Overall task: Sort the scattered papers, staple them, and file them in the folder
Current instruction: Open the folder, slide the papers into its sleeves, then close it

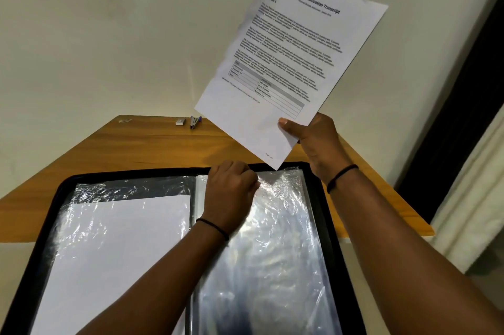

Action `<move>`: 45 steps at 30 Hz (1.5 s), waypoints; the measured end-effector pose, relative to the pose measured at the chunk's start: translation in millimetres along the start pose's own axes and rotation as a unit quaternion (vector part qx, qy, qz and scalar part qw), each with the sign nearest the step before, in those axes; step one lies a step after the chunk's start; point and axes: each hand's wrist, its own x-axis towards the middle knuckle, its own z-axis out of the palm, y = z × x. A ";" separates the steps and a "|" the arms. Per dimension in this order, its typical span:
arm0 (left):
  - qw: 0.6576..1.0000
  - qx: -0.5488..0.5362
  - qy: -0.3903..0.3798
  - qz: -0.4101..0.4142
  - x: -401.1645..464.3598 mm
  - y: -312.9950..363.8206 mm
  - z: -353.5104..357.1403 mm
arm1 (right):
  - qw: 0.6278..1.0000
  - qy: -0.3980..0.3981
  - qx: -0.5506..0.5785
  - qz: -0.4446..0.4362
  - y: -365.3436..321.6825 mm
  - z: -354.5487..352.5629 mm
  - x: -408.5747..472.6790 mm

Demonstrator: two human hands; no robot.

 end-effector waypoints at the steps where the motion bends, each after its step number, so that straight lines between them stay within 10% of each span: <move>1: 1.000 -0.008 0.015 0.004 -1.3 1.0 0.2 | 1.000 0.000 0.001 -0.001 0.2 -0.6 -0.8; 45: 0.995 -0.028 -0.031 0.091 9.2 4.9 -19.7 | 0.984 -0.064 -0.160 0.034 7.6 -5.9 -10.9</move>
